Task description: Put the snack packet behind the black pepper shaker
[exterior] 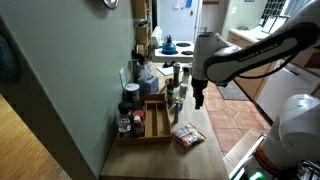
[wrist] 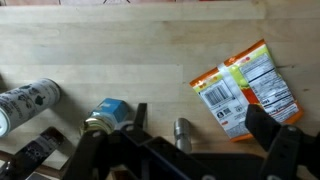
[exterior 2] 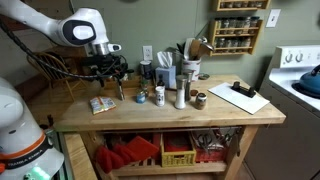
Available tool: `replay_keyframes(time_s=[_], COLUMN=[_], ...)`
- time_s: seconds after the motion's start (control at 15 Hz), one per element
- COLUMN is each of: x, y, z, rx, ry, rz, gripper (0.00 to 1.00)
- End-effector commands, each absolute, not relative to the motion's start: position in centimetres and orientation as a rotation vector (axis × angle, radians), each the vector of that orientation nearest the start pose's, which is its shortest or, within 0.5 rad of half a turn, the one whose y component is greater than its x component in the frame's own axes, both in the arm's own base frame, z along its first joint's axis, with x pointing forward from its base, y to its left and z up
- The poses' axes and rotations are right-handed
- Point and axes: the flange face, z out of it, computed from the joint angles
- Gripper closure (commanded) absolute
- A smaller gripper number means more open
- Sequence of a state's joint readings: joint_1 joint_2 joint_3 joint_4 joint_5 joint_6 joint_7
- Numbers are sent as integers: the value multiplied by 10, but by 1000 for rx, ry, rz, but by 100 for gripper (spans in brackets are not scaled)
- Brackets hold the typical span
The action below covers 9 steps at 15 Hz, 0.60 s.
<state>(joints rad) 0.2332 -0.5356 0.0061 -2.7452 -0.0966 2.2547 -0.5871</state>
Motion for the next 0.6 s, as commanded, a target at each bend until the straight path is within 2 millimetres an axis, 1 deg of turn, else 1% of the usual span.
replay_keyframes(time_s=[0.0, 0.33, 0.47, 0.53], x=[350, 350, 348, 347], y=[84, 84, 93, 101], z=[382, 382, 374, 369], rx=[-2912, -2913, -2813, -2744], ry=[-1386, -1385, -1523, -1618], rz=[-49, -49, -6, 2], gripper=[0, 0, 0, 0])
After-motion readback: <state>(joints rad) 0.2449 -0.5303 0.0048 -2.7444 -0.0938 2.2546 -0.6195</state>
